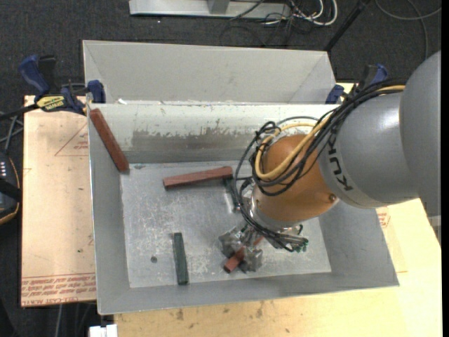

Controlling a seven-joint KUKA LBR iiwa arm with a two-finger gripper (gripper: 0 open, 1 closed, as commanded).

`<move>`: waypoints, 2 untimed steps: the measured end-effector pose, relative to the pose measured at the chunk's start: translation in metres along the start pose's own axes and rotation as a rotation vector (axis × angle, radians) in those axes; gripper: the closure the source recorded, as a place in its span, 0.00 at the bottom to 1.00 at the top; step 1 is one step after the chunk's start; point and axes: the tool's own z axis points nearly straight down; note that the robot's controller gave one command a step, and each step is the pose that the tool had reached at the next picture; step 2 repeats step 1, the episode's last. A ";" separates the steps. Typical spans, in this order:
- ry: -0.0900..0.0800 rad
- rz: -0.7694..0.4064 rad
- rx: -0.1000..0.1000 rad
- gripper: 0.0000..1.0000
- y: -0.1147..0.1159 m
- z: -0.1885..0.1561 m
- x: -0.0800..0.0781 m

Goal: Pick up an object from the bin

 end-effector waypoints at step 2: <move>0.000 -0.006 -0.001 1.00 -0.001 -0.001 0.000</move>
Offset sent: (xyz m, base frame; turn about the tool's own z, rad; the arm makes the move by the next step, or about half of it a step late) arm 0.0175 -0.0078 -0.0002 -0.2165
